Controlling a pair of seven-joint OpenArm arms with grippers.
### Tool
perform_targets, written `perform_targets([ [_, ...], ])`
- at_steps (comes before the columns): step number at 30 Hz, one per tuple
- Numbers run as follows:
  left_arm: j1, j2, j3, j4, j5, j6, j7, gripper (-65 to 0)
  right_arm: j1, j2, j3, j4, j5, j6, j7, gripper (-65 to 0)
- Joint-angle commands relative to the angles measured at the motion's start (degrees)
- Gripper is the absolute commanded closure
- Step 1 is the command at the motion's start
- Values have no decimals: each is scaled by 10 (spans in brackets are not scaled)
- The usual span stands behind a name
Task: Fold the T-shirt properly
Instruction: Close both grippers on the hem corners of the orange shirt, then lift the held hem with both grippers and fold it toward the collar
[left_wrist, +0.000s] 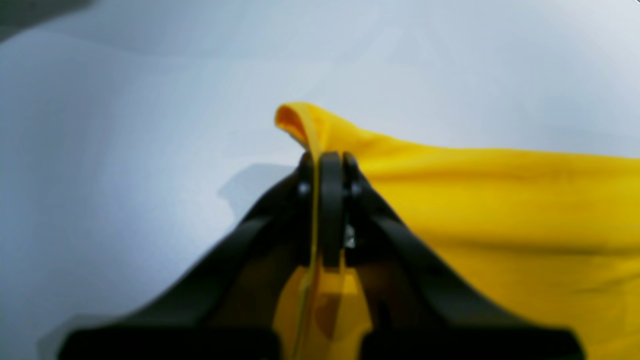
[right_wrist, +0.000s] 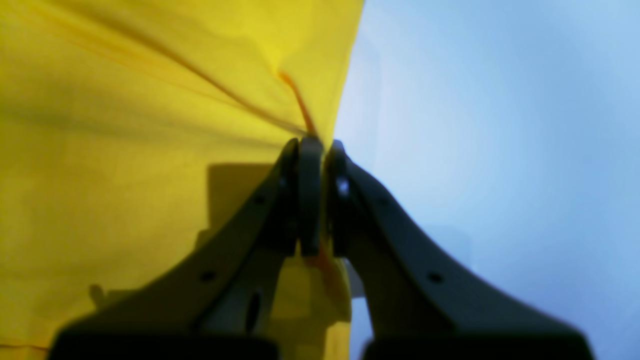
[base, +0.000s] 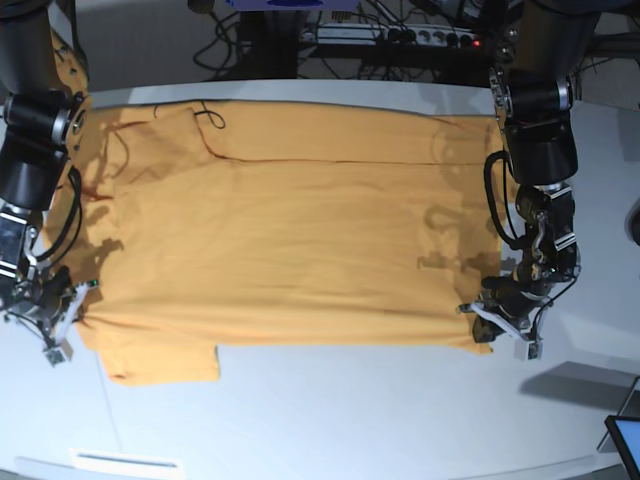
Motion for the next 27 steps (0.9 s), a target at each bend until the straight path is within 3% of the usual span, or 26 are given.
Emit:
perform_targets([
  [1,-11,-10,-2,17,-4,4,-14,0,17,13,2,14,-3,-7,6,-3],
  [8,18,-12,-2,79,-3,4,-13,0,13,14,2,27,-3,-7,6,-3],
  [13,18,-14,-2,107,-3,4,26,0,-4,14,2,81,-3,-7,3,-3],
  [27,90,-15,-2,231,-2,6,34,0,-66,16,2,214,-3,-7,-65,-3],
])
